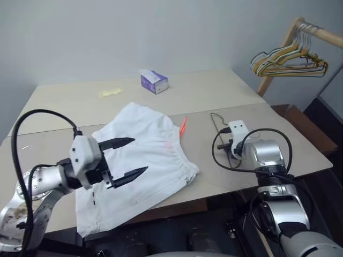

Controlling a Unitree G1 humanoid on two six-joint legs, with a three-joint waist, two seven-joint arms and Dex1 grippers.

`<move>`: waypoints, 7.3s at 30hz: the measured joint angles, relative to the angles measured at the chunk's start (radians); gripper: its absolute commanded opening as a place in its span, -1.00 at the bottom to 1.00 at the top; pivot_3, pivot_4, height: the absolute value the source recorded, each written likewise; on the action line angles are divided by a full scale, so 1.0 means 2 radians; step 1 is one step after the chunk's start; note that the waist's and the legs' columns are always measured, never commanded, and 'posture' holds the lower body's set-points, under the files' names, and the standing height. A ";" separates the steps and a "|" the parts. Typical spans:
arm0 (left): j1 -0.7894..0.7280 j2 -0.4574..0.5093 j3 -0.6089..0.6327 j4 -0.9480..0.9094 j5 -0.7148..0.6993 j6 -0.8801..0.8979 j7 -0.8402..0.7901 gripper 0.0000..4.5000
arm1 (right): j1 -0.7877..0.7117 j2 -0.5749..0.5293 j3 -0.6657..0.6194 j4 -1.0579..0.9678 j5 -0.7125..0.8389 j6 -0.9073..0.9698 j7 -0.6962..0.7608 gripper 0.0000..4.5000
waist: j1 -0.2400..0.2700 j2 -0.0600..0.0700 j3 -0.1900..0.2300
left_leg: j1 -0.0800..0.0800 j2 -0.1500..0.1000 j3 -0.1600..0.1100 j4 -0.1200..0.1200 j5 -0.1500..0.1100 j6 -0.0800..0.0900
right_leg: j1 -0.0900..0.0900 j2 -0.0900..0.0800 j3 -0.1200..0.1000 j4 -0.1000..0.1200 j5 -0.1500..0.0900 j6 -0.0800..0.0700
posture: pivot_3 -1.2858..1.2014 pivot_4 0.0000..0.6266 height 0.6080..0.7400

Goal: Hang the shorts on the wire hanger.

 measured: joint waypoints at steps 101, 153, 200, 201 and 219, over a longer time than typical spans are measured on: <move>-0.273 -0.093 0.091 0.290 -0.363 0.232 -0.092 -1.00 | -0.045 -0.088 0.055 -0.274 0.433 0.097 0.303 0.91 | -0.012 0.001 0.001 | -0.003 -0.001 -0.002 0.000 -0.001 0.001 | -0.003 0.000 0.000 -0.003 0.000 0.001 | -0.05 -1.00 1.00; -0.160 0.010 -0.067 0.262 -0.030 0.149 -0.024 1.00 | 0.082 -0.173 -0.071 -0.256 0.507 0.237 0.174 -1.00 | -0.011 0.001 0.001 | -0.007 -0.001 -0.002 0.000 -0.001 0.002 | -0.004 0.000 -0.001 -0.006 0.001 0.001 | -0.06 -1.00 1.00; -0.080 0.010 -0.100 0.171 0.069 0.098 -0.018 1.00 | -0.073 -0.209 0.312 0.117 0.192 0.018 0.555 -1.00 | 0.037 0.001 0.002 | -0.006 -0.001 -0.001 0.002 -0.001 0.002 | -0.003 0.001 -0.001 -0.007 0.004 0.001 | 0.06 -1.00 1.00; -0.079 0.010 -0.101 0.171 0.070 0.097 -0.017 1.00 | -0.084 -0.199 0.313 0.139 0.183 0.011 0.558 -1.00 | 0.038 0.001 0.002 | -0.006 -0.001 -0.001 0.002 -0.001 0.002 | -0.003 0.001 -0.001 -0.007 0.004 0.001 | 0.06 -1.00 1.00; -0.066 -0.001 -0.090 0.170 0.083 0.094 -0.004 1.00 | -0.115 -0.113 0.218 0.252 0.119 -0.057 0.537 -1.00 | 0.045 0.002 0.001 | -0.006 -0.001 -0.001 0.002 -0.001 0.002 | -0.003 0.001 -0.001 -0.006 0.004 0.001 | 0.15 -1.00 1.00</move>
